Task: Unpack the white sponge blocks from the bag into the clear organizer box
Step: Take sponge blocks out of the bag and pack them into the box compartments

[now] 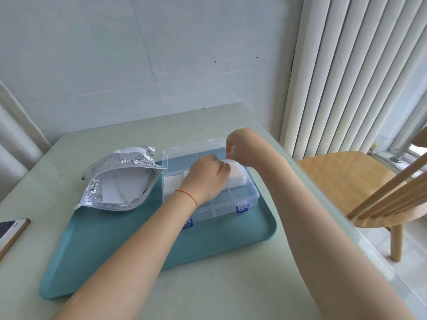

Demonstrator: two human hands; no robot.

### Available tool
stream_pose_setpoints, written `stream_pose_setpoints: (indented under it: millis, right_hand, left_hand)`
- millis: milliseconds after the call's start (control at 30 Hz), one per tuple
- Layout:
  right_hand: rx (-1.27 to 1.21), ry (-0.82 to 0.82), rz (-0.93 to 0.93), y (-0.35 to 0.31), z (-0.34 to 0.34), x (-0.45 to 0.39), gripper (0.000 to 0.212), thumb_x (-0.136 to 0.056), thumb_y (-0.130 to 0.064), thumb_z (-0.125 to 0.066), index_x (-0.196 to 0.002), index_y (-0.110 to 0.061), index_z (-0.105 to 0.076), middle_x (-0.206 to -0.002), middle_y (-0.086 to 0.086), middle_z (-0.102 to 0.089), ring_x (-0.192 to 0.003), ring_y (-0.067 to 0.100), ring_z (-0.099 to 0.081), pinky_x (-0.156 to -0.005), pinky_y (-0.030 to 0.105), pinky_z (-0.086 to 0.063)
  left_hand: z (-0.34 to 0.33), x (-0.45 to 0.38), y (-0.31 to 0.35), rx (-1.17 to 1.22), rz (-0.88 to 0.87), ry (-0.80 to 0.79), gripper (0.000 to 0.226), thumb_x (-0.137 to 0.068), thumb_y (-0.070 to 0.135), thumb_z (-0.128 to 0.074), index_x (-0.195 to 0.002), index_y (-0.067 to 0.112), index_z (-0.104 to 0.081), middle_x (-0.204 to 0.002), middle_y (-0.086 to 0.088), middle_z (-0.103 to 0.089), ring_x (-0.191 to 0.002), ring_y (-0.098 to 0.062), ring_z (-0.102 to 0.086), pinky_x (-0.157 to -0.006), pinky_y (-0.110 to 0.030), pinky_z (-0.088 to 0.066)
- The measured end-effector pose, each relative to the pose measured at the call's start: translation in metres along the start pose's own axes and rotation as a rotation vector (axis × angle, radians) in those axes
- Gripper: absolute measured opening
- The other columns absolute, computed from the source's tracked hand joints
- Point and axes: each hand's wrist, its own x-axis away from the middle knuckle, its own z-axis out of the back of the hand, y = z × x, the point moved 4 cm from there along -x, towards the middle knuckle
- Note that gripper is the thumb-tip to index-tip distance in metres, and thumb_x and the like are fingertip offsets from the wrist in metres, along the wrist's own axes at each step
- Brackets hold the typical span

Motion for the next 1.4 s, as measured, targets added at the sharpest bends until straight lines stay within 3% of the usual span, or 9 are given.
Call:
stream_pose_setpoints:
  millis: [67, 167, 367, 533, 733, 867, 1000, 1133, 1400]
  right_hand:
    - [-0.068, 0.063, 0.064, -0.018, 0.016, 0.007, 0.006, -0.086, -0.018, -0.063, -0.087, -0.015, -0.068, -0.084, -0.004, -0.059, -0.083, 0.021, -0.058, -0.066, 0.029, -0.045]
    - [-0.195, 0.044, 0.158, -0.062, 0.027, 0.022, 0.010, -0.087, -0.022, -0.066, -0.084, -0.014, -0.069, -0.072, -0.010, -0.055, -0.069, 0.013, -0.052, -0.063, 0.029, -0.043]
    - [-0.226, -0.287, 0.237, -0.157, -0.003, 0.049, 0.023, -0.086, -0.014, -0.051, -0.067, -0.016, -0.064, -0.068, 0.000, -0.069, -0.047, 0.009, -0.053, -0.040, 0.012, -0.037]
    - [-0.219, -0.294, 0.060, -0.191, -0.045, 0.047, 0.028, -0.079, -0.005, -0.042, -0.097, -0.005, -0.063, -0.070, 0.008, -0.072, -0.048, 0.014, -0.056, -0.054, 0.022, -0.047]
    - [-0.280, -0.264, -0.155, -0.214, -0.074, 0.041, 0.024, -0.083, -0.007, -0.043, -0.066, -0.002, -0.059, -0.036, -0.001, -0.056, -0.025, 0.011, -0.044, -0.046, 0.022, -0.042]
    - [-0.363, -0.165, -0.201, -0.225, -0.085, 0.032, 0.007, -0.088, -0.014, -0.052, -0.084, -0.008, -0.051, -0.066, 0.010, -0.071, -0.042, 0.022, -0.055, -0.047, 0.023, -0.043]
    - [-0.446, -0.163, -0.243, -0.227, -0.094, 0.031, 0.027, -0.086, -0.023, -0.057, -0.067, -0.005, -0.054, -0.063, 0.010, -0.068, -0.036, 0.020, -0.051, -0.044, 0.021, -0.042]
    - [-0.478, -0.164, -0.225, -0.232, -0.097, 0.031, 0.007, -0.085, -0.013, -0.054, -0.082, -0.008, -0.050, -0.071, 0.015, -0.069, -0.039, 0.021, -0.050, -0.045, 0.022, -0.040]
    - [-0.590, -0.184, -0.222, -0.213, -0.078, 0.035, 0.021, -0.079, -0.012, -0.062, -0.067, -0.014, -0.045, -0.058, 0.005, -0.041, -0.048, 0.020, -0.033, -0.046, 0.022, -0.027]
  left_hand:
    - [0.017, 0.011, -0.002, 0.038, -0.013, 0.108, 0.045, -0.099, 0.024, -0.040, -0.055, 0.018, -0.050, -0.072, -0.008, -0.050, -0.082, -0.028, -0.047, -0.073, -0.038, -0.040]
    - [0.051, 0.037, -0.020, 0.044, 0.082, 0.261, 0.046, -0.090, 0.037, -0.035, -0.065, 0.009, -0.062, -0.070, -0.010, -0.061, -0.074, -0.029, -0.055, -0.064, -0.038, -0.044]
    - [0.102, 0.098, -0.073, -0.022, 0.331, 0.495, 0.039, -0.087, 0.032, -0.054, -0.057, 0.008, -0.045, -0.049, -0.005, -0.035, -0.055, -0.025, -0.033, -0.046, -0.030, -0.021]
    - [0.125, 0.140, -0.116, -0.164, 0.381, 0.707, 0.019, -0.077, 0.019, -0.057, -0.061, 0.013, -0.064, -0.070, -0.005, -0.050, -0.067, -0.032, -0.051, -0.052, -0.028, -0.031]
    - [0.122, 0.147, -0.150, -0.158, 0.405, 0.606, 0.033, -0.071, 0.024, -0.042, -0.074, 0.014, -0.074, -0.089, -0.007, -0.056, -0.092, -0.033, -0.051, -0.071, -0.034, -0.037]
    - [0.123, 0.149, -0.149, -0.087, 0.405, 0.602, 0.040, -0.071, 0.025, -0.039, -0.082, 0.014, -0.076, -0.092, -0.005, -0.058, -0.097, -0.031, -0.052, -0.078, -0.034, -0.036]
    - [0.125, 0.149, -0.149, -0.068, 0.390, 0.590, 0.039, -0.071, 0.026, -0.040, -0.082, 0.015, -0.077, -0.091, -0.005, -0.058, -0.098, -0.031, -0.052, -0.078, -0.034, -0.034]
    - [0.124, 0.149, -0.149, -0.062, 0.386, 0.569, 0.042, -0.071, 0.028, -0.040, -0.086, 0.015, -0.077, -0.095, -0.005, -0.058, -0.101, -0.031, -0.052, -0.082, -0.035, -0.036]
    - [0.127, 0.156, -0.139, -0.004, 0.424, 0.568, 0.024, -0.085, 0.020, -0.050, -0.064, 0.011, -0.059, -0.071, 0.000, -0.047, -0.068, -0.028, -0.046, -0.054, -0.028, -0.028]
